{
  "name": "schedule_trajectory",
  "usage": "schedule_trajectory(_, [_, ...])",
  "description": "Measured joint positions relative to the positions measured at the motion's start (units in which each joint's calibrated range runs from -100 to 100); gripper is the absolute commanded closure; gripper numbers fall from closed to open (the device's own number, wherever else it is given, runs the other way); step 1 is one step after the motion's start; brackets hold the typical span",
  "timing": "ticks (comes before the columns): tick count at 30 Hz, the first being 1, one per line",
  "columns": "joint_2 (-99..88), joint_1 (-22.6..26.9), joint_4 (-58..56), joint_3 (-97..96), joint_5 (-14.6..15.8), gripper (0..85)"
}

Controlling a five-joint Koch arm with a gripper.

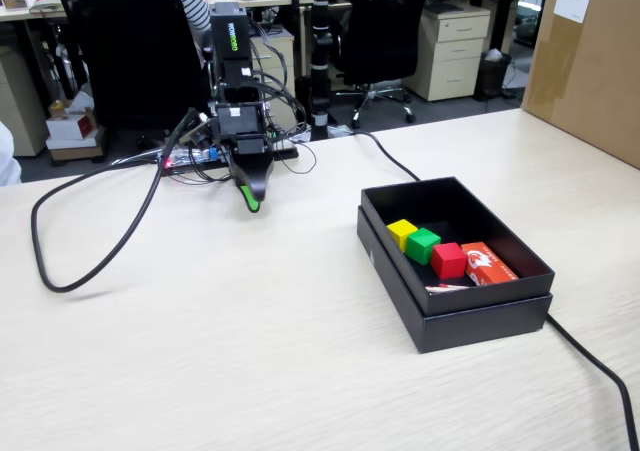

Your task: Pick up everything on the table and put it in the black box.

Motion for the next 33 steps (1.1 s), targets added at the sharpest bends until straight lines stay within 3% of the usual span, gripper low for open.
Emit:
schedule_trajectory(13, [-1.42, 0.29, 22.76, -16.61, -1.90, 38.0])
schedule_trajectory(33, [-1.42, 0.73, 22.76, -16.61, -2.30, 37.0])
